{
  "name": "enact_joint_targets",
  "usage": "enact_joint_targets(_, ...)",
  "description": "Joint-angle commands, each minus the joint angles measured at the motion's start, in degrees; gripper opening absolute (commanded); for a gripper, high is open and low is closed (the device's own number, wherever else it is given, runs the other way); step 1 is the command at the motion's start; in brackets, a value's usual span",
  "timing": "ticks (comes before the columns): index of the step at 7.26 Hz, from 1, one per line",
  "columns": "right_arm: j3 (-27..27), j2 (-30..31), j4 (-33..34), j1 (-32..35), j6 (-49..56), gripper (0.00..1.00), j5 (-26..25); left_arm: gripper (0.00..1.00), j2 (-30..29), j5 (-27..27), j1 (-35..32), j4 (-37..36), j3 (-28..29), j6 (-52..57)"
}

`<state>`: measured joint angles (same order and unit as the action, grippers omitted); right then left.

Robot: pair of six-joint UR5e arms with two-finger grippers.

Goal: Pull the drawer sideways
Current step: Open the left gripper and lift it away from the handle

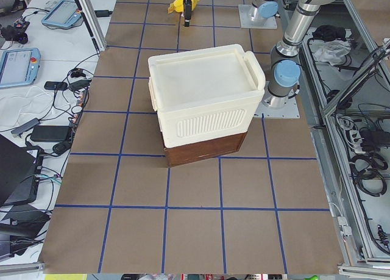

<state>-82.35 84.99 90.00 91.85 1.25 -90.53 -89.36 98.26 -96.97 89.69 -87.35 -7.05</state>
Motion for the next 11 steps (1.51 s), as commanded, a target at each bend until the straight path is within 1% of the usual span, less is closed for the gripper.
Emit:
enact_joint_targets(1,0.0,0.0,0.0,0.0,-0.02,1.0,0.0,1.0,-0.03,-2.61,0.37,-0.39,0.08,5.03)
enact_joint_targets(2,0.0,0.0,0.0,0.0,-0.02,1.0,0.0,1.0,-0.37,-4.38,0.9,-2.14,-0.01,7.12)
enact_joint_targets(4,0.0,0.0,0.0,0.0,-0.02,1.0,0.0,1.0,0.58,-7.72,1.87,-2.59,0.25,8.9)
enact_joint_targets(7,0.0,0.0,0.0,0.0,-0.02,1.0,0.0,1.0,1.9,-9.84,1.96,-1.81,0.17,8.72)
enact_joint_targets(10,0.0,0.0,0.0,0.0,-0.02,1.0,0.0,1.0,1.91,-8.88,2.39,-0.57,0.08,7.84)
enact_joint_targets(11,0.0,0.0,0.0,0.0,-0.02,1.0,0.0,1.0,2.08,-8.88,4.05,-0.4,0.08,7.84)
